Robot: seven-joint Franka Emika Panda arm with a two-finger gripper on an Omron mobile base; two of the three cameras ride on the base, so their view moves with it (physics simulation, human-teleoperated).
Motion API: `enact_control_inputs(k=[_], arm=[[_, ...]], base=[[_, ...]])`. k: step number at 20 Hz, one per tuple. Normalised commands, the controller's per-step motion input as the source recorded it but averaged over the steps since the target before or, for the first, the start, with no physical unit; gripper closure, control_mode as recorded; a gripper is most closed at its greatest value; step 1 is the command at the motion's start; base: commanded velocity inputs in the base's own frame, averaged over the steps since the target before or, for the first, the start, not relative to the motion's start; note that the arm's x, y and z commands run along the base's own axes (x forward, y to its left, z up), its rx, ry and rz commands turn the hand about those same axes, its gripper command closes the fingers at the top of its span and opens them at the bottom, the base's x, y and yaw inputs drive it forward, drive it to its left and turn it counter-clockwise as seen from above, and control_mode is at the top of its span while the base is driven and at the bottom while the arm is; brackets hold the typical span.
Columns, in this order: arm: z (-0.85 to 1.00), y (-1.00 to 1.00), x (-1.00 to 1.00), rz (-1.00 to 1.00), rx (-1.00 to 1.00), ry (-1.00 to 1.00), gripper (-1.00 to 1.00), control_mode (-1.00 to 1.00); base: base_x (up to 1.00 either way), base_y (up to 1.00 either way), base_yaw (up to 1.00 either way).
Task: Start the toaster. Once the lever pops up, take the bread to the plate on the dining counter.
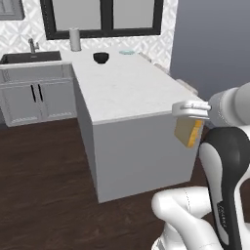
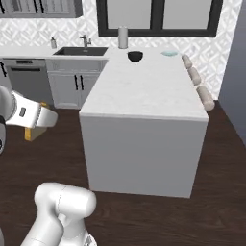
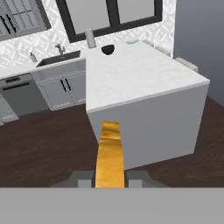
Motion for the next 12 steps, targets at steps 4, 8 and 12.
enact_control_inputs(k=[4, 8, 12], arm=[[0.0, 0.0, 0.0, 0.0, 0.0, 0.0, 1.0, 1.0], [0.0, 0.0, 0.0, 0.0, 0.0, 0.0, 1.0, 1.0], [0.0, 0.0, 0.0, 0.0, 0.0, 0.0, 1.0, 1.0]], base=[[0.6, -1.0, 0.09], [0.63, -1.0, 0.12], [0.6, -1.0, 0.16]])
